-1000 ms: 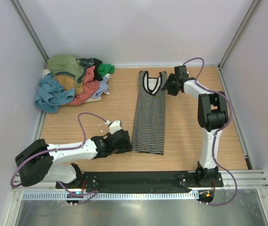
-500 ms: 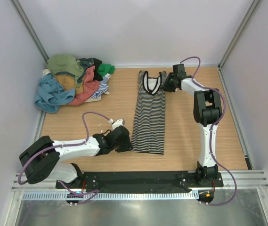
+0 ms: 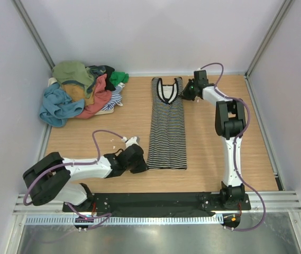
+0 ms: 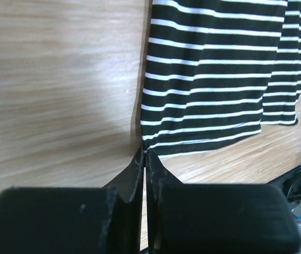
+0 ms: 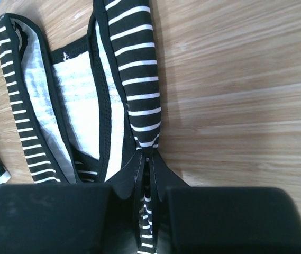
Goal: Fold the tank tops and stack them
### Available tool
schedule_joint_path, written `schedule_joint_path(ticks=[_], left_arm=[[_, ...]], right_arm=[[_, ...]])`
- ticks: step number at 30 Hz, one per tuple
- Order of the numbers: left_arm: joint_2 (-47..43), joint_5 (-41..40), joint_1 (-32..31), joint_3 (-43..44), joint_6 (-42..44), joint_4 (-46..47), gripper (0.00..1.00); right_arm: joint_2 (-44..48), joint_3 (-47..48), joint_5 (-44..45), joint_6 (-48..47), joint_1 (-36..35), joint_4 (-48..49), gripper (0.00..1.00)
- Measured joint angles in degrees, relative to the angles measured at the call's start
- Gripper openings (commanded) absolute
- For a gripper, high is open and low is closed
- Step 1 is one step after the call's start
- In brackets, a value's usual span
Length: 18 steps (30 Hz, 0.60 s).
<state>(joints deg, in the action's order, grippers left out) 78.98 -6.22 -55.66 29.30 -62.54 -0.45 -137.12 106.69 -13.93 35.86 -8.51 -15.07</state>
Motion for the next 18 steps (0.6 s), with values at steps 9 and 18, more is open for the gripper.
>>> schedule_joint_path(ticks=[9, 18], left_arm=[[-3.26, -0.59, -5.07, -3.19, -3.19, 1.64, 0.27], [-3.15, -0.70, -5.42, -3.30, -4.48, 2.25, 0.22]], right_arm=[[-1.01, 2.19, -2.56, 0.59, -0.17, 0.46, 0.47], [2.64, 0.76, 7.10, -3.43, -1.95, -5.95, 0.48]])
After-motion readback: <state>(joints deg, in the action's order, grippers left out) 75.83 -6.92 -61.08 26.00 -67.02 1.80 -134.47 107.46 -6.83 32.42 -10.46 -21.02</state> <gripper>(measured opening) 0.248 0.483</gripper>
